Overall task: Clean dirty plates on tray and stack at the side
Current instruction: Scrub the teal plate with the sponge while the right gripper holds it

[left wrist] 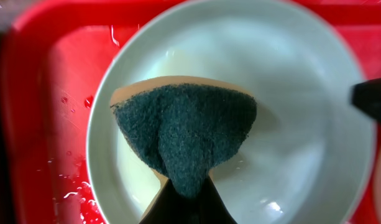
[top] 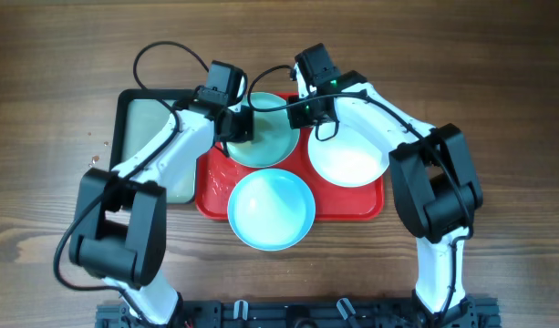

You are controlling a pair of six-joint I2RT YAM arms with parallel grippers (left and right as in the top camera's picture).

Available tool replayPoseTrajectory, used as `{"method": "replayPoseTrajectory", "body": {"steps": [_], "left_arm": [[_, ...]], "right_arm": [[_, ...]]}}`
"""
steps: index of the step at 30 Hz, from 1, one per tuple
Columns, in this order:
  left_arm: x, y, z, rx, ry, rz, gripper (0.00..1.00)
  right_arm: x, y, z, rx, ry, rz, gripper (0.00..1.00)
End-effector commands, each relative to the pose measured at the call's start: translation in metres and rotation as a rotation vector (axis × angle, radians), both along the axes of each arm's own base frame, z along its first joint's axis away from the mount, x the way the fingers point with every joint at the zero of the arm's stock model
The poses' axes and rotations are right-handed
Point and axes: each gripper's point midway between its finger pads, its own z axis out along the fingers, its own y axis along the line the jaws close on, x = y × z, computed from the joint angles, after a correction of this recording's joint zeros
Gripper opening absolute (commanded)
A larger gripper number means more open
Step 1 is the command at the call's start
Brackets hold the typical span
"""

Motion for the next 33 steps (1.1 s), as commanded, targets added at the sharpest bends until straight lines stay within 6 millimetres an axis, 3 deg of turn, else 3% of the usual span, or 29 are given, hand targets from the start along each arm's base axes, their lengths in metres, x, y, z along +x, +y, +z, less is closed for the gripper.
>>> {"method": "replayPoseTrajectory", "body": {"steps": [1, 5, 7, 12, 29, 33], "left_arm": [[-0.008, 0.005, -0.034, 0.02, 0.08, 0.07, 0.04], [-0.019, -0.009, -0.053, -0.052, 0.164, 0.063, 0.04], [-0.025, -0.022, -0.054, -0.11, 0.195, 0.035, 0.04], [-0.03, -0.034, -0.051, -0.184, 0.226, 0.042, 0.04], [-0.018, -0.064, -0.044, -0.227, 0.146, 0.012, 0.04], [-0.009, -0.066, -0.032, -0.245, 0.104, 0.011, 0.04]], "right_arm": [[-0.007, 0.005, -0.009, 0.004, 0.024, 0.018, 0.04], [-0.007, 0.005, -0.009, 0.004, 0.025, 0.017, 0.04], [-0.007, 0.005, -0.009, 0.004, 0.024, 0.018, 0.04], [-0.008, 0.006, -0.009, 0.007, 0.028, 0.019, 0.04], [-0.009, 0.008, -0.009, 0.022, 0.036, 0.026, 0.04], [-0.009, 0.008, -0.009, 0.021, 0.036, 0.026, 0.04]]}}
